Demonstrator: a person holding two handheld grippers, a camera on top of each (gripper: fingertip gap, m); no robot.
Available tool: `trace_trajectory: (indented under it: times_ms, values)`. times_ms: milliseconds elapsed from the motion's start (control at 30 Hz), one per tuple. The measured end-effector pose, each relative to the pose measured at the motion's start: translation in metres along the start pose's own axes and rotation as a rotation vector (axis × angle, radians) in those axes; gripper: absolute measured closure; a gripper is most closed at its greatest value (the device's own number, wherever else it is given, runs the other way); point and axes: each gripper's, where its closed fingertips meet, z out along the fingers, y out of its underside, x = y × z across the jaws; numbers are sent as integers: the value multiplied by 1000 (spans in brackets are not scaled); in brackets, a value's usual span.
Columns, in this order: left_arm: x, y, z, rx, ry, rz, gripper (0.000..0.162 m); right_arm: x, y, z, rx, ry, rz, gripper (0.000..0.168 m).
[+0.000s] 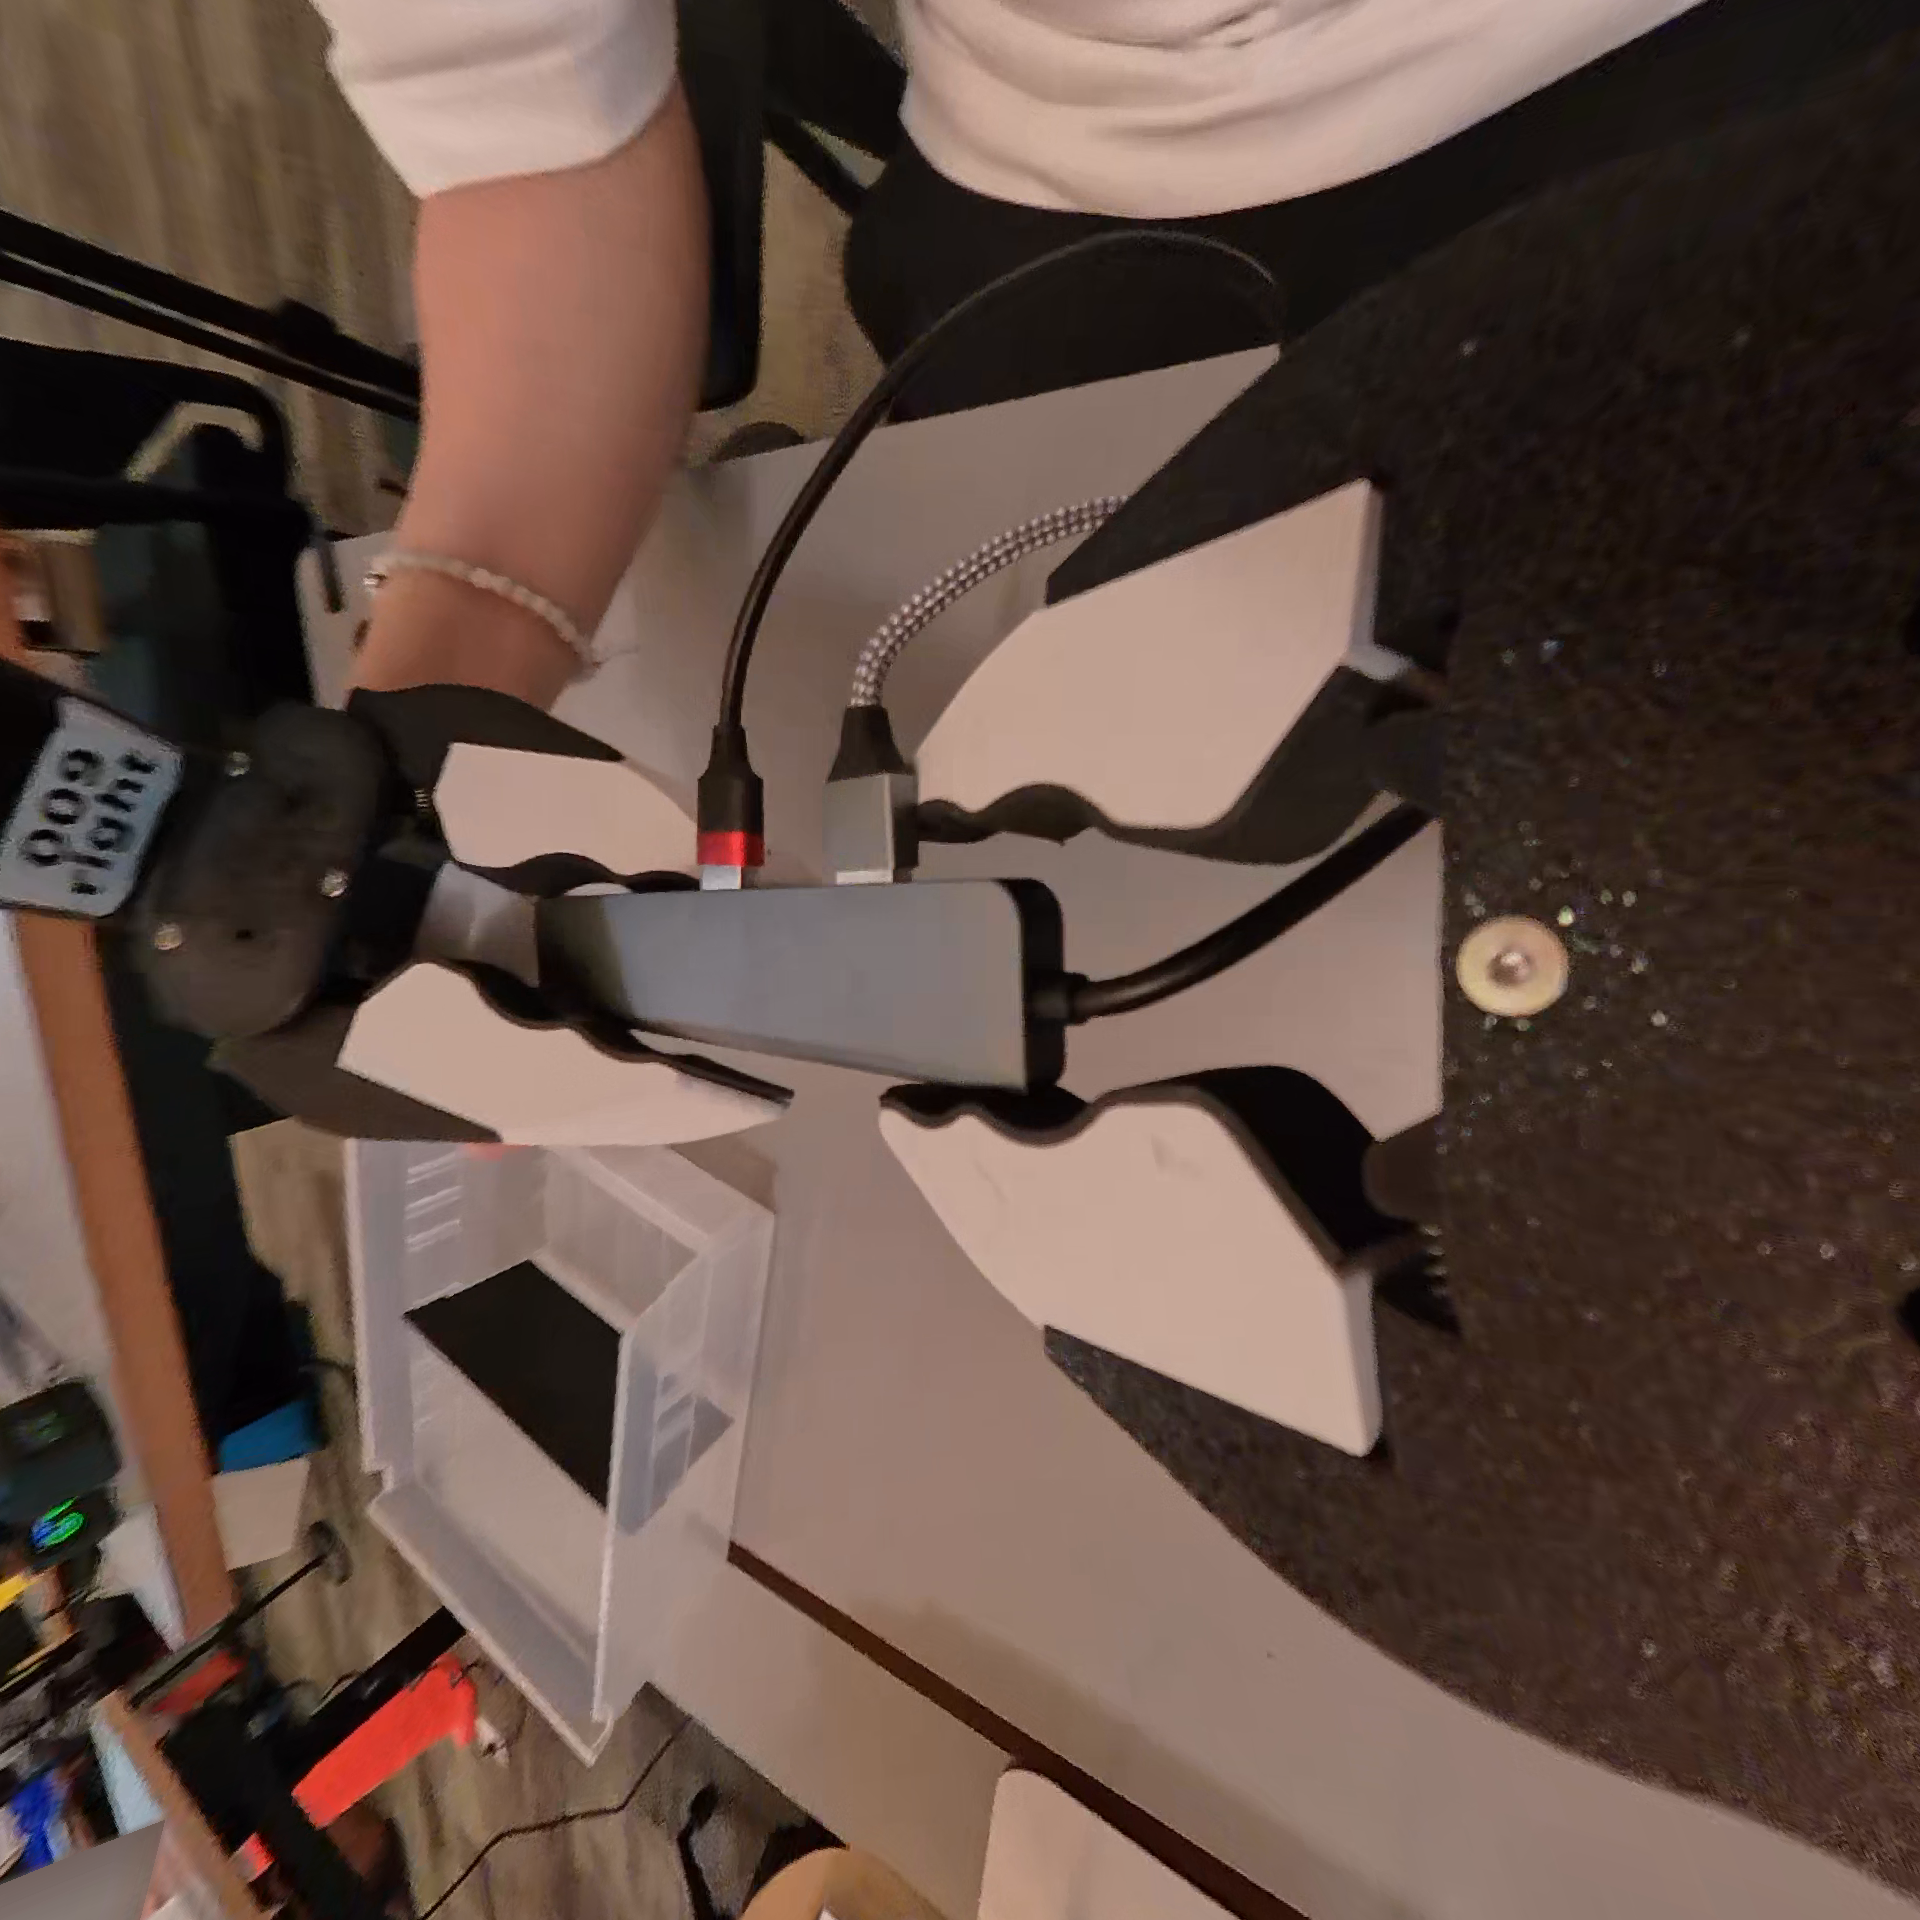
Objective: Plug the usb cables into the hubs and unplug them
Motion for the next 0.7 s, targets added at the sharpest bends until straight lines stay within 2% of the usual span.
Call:
trace_trajectory:
  times_ms: [100, 233, 400, 700]
  values:
    - [3, 8, 4, -95, 28, 16, 118, -1, 1, 0, -20, 5, -44, 133]
    - [11, 7, 12, -93, 94, -37, 118, -5, -3, 1, 3, -9, -68, 133]
    - [6, 8, 17, -89, 39, -27, 121, -3, 4, 1, -24, -6, -59, 133]
    - [-1, 8, 18, -125, -38, 43, 115, -4, 9, 2, -44, -18, -47, 132]
